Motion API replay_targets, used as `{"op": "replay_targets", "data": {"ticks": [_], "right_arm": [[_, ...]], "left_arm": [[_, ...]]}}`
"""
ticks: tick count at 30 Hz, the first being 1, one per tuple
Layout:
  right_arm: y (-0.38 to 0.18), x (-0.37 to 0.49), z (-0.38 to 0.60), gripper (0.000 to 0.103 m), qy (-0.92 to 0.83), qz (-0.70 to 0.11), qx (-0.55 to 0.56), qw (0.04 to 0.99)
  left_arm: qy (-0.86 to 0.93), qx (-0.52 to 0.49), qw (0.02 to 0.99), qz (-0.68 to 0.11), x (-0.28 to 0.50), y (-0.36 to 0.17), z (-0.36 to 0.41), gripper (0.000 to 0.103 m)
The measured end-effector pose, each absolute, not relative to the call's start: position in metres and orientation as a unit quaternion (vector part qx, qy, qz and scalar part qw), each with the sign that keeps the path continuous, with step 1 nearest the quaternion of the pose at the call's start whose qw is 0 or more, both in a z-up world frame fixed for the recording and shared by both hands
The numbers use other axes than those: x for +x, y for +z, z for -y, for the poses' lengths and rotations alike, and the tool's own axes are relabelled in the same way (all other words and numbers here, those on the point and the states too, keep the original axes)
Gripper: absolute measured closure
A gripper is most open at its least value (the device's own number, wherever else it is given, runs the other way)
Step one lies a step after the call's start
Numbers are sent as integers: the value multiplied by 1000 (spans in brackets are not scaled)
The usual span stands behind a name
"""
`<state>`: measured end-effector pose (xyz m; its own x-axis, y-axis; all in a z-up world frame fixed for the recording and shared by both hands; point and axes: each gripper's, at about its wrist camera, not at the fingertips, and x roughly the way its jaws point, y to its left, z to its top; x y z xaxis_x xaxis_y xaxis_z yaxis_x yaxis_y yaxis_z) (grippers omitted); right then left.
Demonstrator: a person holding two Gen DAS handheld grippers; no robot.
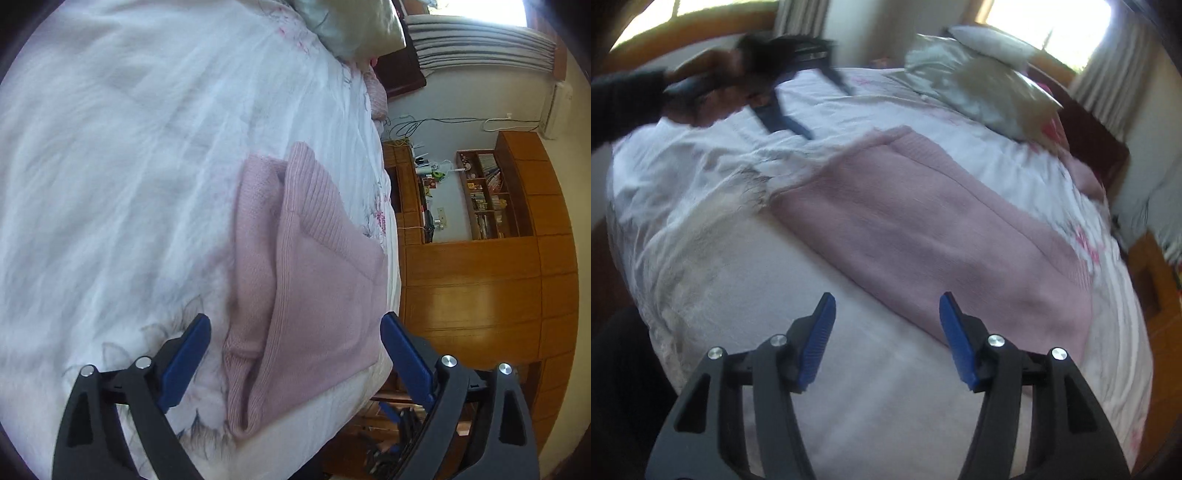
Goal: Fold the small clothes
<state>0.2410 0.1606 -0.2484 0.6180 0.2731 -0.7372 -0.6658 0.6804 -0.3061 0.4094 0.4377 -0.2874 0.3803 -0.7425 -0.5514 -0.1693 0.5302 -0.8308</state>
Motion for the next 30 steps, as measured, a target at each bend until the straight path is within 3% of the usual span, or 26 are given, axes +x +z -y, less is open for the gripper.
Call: {"op": "replay_targets", "data": {"ticks": [10,18,19,21,22,24,26,30], "right_arm": [[-324,268,-250,49,230,-282,-421,831],[-328,292,-285,59,216,-259,-419,843],[-327,296,-288,59,216,-258,-416,845],[-325,295,-294,65,218,-263,-407,847],[-324,297,-295,74,221,-270,-401,847],[-320,297,-293,88,226,-277,-385,851],[-312,297,-289,91,229,-280,-368,857],[-285,297,-277,92,229,-276,-325,875]], "left_arm": [[-208,-407,693,-557,492,-316,-415,10],[-208,-402,699,-554,514,-318,-406,10],[-202,-399,701,-556,516,-317,-404,14],[-179,-373,703,-579,518,-318,-400,48],[-173,-372,702,-582,517,-318,-399,56],[-163,-376,700,-585,518,-313,-401,60],[-156,-373,705,-583,515,-304,-402,70],[-153,-359,720,-573,510,-272,-392,75]]}}
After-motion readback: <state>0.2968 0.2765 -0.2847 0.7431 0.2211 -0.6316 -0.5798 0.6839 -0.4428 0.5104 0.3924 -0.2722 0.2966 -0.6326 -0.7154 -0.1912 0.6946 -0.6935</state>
